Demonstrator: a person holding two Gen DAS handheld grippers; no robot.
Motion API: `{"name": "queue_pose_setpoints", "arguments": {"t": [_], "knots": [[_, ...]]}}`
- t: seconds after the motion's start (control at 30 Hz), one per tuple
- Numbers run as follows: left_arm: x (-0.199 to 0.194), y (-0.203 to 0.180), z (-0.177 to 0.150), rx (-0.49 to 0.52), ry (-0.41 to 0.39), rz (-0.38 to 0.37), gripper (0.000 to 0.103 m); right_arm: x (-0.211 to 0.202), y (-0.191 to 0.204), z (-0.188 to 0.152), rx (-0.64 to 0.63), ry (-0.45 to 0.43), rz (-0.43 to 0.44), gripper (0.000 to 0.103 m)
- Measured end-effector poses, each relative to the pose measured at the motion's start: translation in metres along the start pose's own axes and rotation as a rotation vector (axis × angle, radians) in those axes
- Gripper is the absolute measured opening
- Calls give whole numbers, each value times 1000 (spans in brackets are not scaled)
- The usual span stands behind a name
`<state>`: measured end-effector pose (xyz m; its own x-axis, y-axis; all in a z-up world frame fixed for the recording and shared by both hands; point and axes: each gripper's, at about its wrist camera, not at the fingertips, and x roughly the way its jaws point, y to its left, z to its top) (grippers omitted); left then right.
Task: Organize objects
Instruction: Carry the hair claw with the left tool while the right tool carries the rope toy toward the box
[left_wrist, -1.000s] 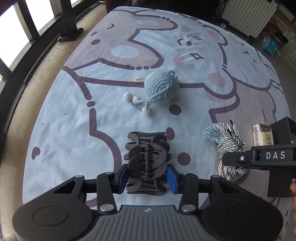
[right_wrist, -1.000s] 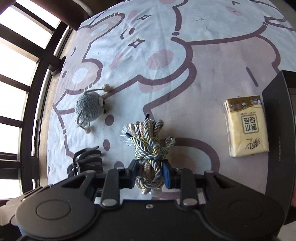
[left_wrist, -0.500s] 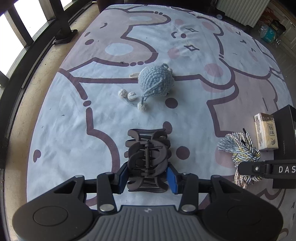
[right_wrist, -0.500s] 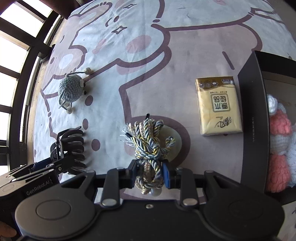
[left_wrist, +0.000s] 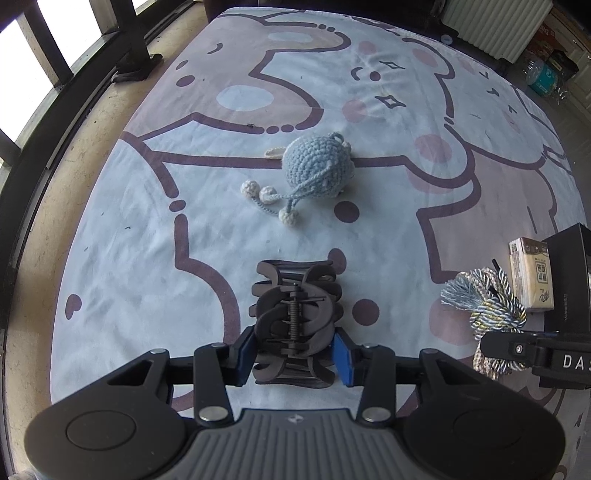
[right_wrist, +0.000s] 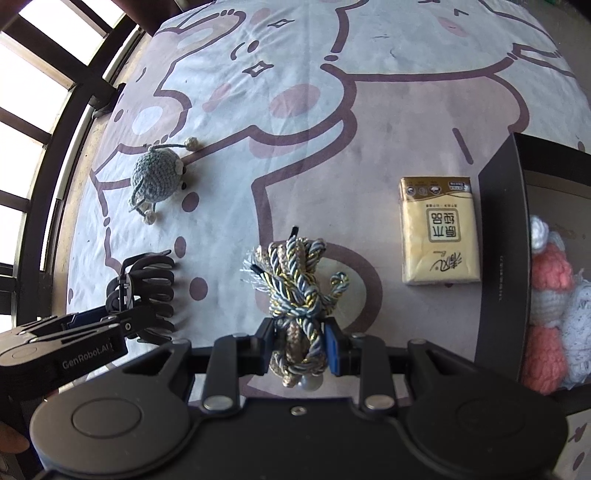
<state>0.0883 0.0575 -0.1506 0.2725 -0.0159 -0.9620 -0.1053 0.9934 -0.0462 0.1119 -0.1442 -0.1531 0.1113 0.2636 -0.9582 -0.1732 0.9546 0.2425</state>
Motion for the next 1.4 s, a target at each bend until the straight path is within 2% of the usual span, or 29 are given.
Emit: {"name": "queue_pose_setpoints", "arguments": {"t": [0.47, 0.83, 1.4], "knots": [[-39, -9, 11, 1, -97, -35, 44, -29, 5, 3, -39, -85, 10, 29], [-66, -19, 15, -15, -128, -55, 44, -63, -2, 0, -59, -171, -35, 29], [-91, -57, 14, 41, -168, -72, 44, -111, -24, -12, -42, -282, -58, 29]]}}
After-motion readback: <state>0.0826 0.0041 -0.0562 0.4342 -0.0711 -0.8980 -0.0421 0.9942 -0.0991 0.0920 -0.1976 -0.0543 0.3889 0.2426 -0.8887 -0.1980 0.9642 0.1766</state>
